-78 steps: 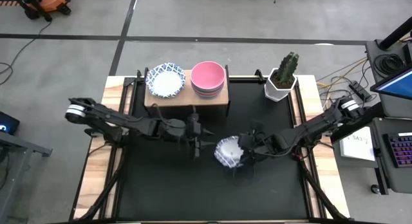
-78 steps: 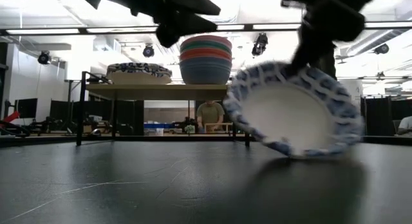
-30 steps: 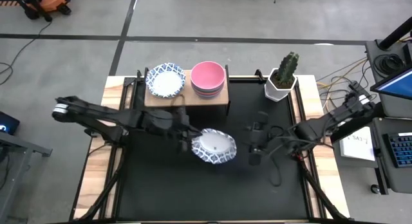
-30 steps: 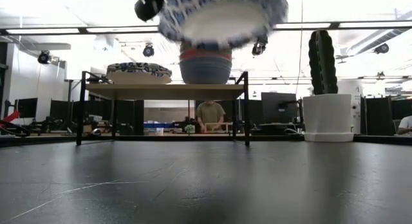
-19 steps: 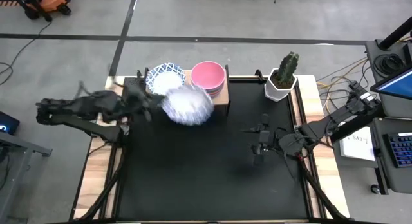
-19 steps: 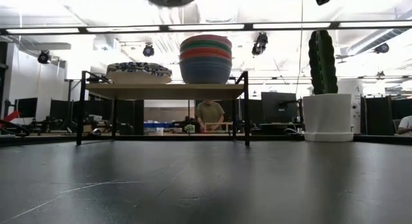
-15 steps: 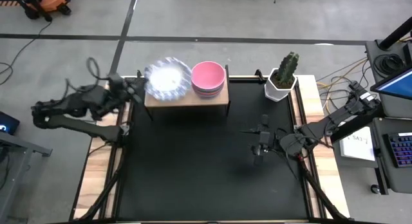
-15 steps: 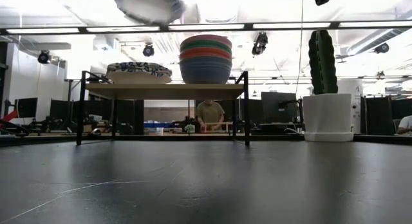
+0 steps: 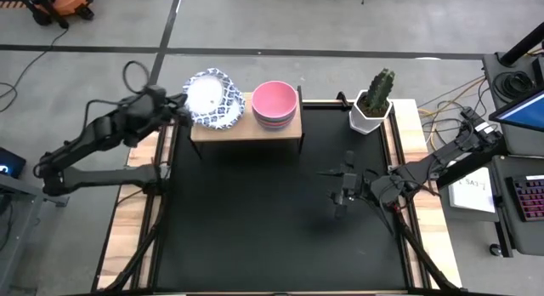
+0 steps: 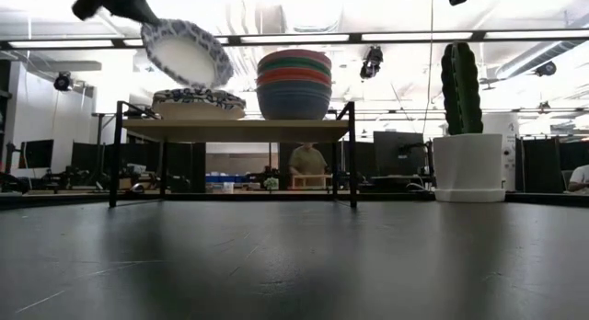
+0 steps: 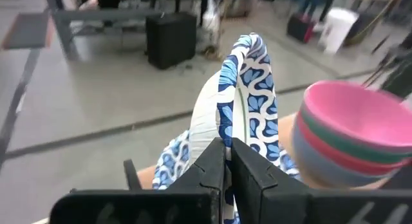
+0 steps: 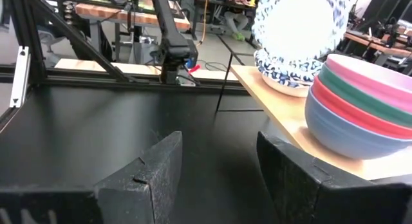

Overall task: Place and stack bowls onto a shelf
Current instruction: Stack the white patterned bowl on top of the white patterned bowl on the shelf, then return to Home Position

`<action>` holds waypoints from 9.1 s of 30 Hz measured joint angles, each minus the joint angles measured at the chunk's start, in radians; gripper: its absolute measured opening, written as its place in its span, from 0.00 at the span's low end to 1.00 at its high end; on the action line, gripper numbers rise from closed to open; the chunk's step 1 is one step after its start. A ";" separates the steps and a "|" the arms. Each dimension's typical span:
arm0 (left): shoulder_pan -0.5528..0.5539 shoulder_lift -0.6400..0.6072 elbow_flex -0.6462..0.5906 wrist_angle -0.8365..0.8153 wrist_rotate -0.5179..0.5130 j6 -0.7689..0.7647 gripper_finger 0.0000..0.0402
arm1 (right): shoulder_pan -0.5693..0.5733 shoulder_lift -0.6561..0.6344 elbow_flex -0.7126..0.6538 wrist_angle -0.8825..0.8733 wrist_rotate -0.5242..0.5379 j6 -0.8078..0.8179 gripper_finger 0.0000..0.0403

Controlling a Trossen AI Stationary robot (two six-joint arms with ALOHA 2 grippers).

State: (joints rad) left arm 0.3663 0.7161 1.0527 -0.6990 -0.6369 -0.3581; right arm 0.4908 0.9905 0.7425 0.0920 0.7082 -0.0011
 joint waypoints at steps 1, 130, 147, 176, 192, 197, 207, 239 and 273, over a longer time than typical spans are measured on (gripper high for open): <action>0.026 0.018 0.000 -0.001 0.021 0.006 0.00 | 0.000 0.000 0.000 0.000 0.000 0.000 0.48; -0.357 -0.718 -0.831 0.497 0.666 0.383 0.00 | -0.518 -0.801 -0.724 0.323 -0.735 -0.041 0.48; -0.357 -0.705 -0.983 0.551 0.678 0.195 0.00 | -0.518 -0.871 -0.730 0.119 -0.741 -0.067 0.35; -0.357 -0.702 -0.983 0.544 0.673 0.139 0.00 | -0.518 -0.857 -0.731 0.035 -0.593 0.069 0.31; -0.357 -0.702 -0.983 0.544 0.673 0.139 0.00 | -0.518 -0.857 -0.732 0.035 -0.593 0.069 0.33; -0.357 -0.702 -0.983 0.544 0.673 0.139 0.00 | -0.518 -0.857 -0.732 0.035 -0.593 0.068 0.32; -0.357 -0.702 -0.983 0.543 0.673 0.139 0.00 | -0.518 -0.857 -0.732 0.035 -0.593 0.069 0.32; -0.356 -0.702 -0.984 0.547 0.673 0.139 0.00 | -0.518 -0.857 -0.732 0.035 -0.593 0.069 0.33; -0.357 -0.702 -0.984 0.549 0.674 0.139 0.00 | -0.518 -0.857 -0.732 0.035 -0.593 0.069 0.34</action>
State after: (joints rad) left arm 0.0097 0.0143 0.0685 -0.1505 0.0368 -0.2193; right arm -0.0269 0.1337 0.0105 0.1272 0.1153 0.0677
